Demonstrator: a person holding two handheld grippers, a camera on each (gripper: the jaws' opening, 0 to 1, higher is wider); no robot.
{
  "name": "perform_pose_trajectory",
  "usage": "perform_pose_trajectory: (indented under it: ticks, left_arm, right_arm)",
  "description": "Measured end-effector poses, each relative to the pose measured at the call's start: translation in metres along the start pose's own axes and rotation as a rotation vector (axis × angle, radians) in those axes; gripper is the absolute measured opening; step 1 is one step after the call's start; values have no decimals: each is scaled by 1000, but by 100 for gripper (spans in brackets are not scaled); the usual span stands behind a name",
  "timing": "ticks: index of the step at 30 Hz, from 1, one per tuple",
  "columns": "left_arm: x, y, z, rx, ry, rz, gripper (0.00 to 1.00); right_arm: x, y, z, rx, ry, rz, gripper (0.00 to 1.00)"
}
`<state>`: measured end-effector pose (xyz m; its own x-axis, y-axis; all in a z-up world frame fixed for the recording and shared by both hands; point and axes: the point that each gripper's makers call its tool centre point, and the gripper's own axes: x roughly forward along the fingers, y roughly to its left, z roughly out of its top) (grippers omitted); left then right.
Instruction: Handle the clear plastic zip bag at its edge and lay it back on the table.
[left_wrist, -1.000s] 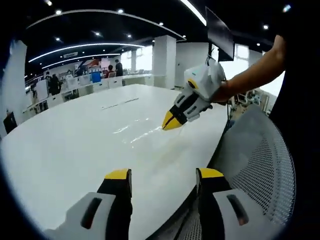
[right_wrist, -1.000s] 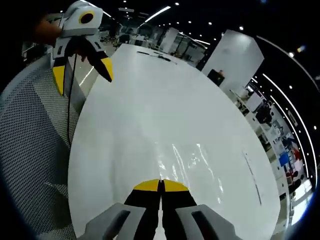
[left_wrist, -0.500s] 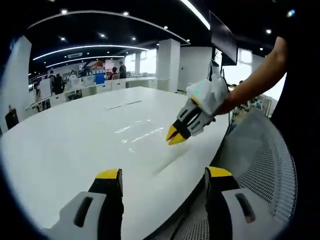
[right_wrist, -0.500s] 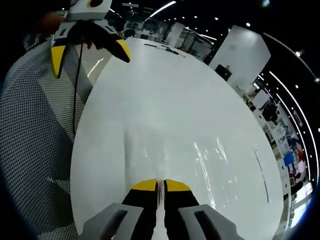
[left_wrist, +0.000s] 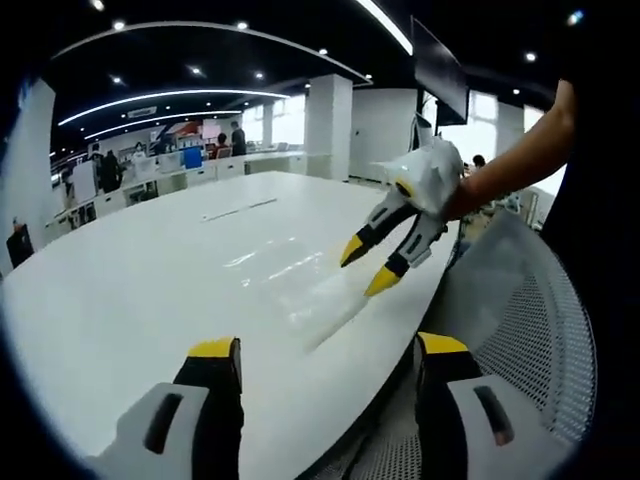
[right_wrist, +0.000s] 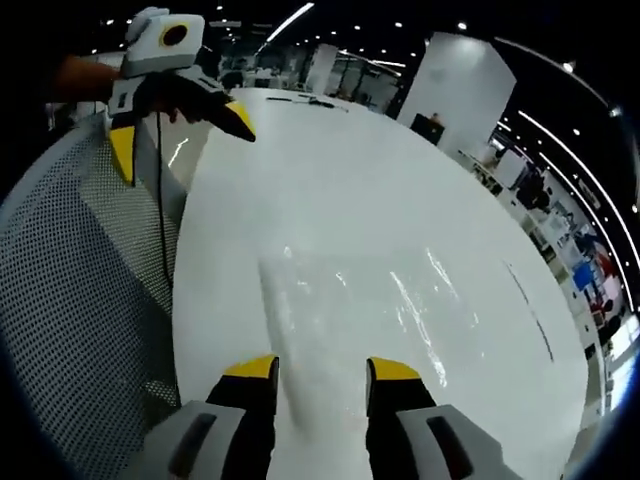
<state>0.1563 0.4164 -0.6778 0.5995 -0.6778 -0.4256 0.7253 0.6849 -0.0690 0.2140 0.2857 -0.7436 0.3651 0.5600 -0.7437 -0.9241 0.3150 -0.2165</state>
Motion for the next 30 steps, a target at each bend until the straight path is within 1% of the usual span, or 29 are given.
perform_pose_trajectory:
  ticks: [3, 6, 7, 9, 10, 13, 16, 18, 20, 24, 28, 30]
  left_arm:
    - [1, 1, 2, 1, -2, -1, 72]
    - [2, 2, 4, 6, -3, -3, 74]
    - [2, 2, 3, 7, 0, -4, 75]
    - [2, 2, 3, 10, 3, -3, 77]
    - [1, 3, 3, 10, 1, -2, 78]
    - [0, 5, 3, 6, -11, 4, 83]
    - [0, 4, 3, -1, -10, 8, 85]
    - [0, 3, 3, -14, -15, 7, 86]
    - [-1, 3, 6, -17, -36, 7, 87]
    - [-2, 8, 4, -14, -33, 21, 94]
    - [-3, 8, 6, -14, -32, 18, 95]
    - [-4, 9, 9, -15, -42, 21, 95]
  right_arm:
    - [-11, 0, 2, 68, -44, -20, 45]
    - [-24, -4, -3, 132, -59, -56, 58]
    - [-29, -6, -3, 153, -76, -72, 63]
    - [-38, -9, -11, 164, -72, -89, 68]
    - [-44, -12, -15, 177, -76, -111, 71]
    - [-58, -15, -23, 202, -81, -144, 80]
    - [-73, -17, -29, 239, -98, -176, 87]
    - [-82, -18, -37, 262, -98, -200, 90]
    - [-89, -17, -45, 285, -98, -211, 93]
    - [-101, -14, -51, 365, -144, -238, 100]
    - [-107, -11, -58, 385, -150, -265, 100]
    - [-107, -9, -63, 398, -139, -274, 100]
